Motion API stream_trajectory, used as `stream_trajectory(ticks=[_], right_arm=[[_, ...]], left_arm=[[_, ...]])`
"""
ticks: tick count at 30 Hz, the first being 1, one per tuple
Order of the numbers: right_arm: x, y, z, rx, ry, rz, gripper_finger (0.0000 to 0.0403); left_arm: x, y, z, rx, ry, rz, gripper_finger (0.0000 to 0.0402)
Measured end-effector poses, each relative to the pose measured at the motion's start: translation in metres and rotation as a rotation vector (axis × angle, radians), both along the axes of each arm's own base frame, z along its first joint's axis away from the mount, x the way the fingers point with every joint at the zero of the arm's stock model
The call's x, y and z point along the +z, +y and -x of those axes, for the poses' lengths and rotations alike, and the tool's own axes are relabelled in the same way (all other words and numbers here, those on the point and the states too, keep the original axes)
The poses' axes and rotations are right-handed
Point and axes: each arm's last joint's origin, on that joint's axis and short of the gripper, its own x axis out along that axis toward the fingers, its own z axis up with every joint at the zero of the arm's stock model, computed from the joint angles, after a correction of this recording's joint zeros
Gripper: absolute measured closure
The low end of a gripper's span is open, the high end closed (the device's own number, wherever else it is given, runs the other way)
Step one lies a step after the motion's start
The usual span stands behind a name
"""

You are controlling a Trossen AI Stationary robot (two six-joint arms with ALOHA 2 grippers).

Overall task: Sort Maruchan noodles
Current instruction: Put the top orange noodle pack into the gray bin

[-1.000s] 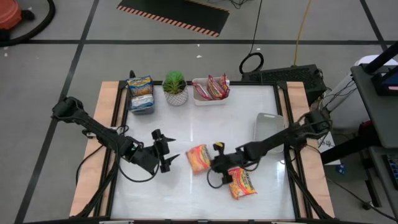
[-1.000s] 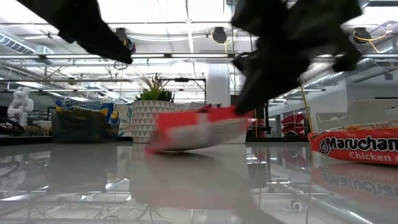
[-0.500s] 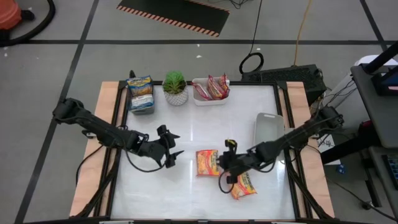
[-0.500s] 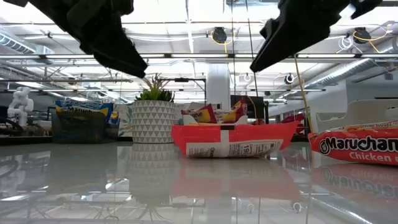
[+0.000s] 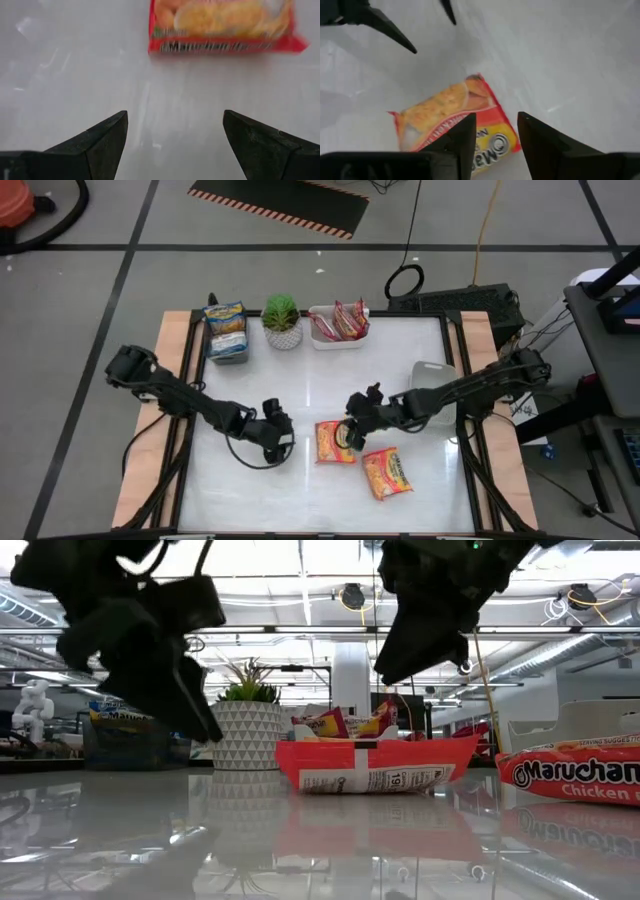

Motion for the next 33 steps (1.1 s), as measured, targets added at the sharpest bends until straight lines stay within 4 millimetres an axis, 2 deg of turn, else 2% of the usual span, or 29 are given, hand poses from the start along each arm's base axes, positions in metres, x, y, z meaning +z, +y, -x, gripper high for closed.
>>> stream_trajectory(ticks=[3,6,10,15,22,33], right_arm=[[-0.007,-0.003,-0.002,0.064,0.042,0.060,0.0254],[-0.021,-0.002,-0.006,0.211,0.093,0.185,0.0243],[-0.038,-0.001,-0.006,0.338,0.186,0.253,0.0235],[-0.040,-0.007,-0.007,0.386,0.226,0.382,0.0234],[-0.044,-0.009,-0.003,0.579,0.272,0.528,0.0234],[-0.079,-0.025,0.013,0.666,0.196,0.467,0.0238]], left_arm=[[-0.011,-0.001,-0.002,0.002,0.037,-0.011,0.0071],[-0.018,-0.001,-0.003,0.007,0.062,-0.014,0.0071],[-0.023,-0.003,-0.004,-0.022,0.080,0.022,0.0071],[-0.024,-0.004,-0.004,-0.030,0.084,0.032,0.0071],[-0.024,-0.004,-0.004,-0.015,0.081,0.043,0.0071],[-0.020,-0.012,-0.007,-0.011,0.005,0.043,0.0071]])
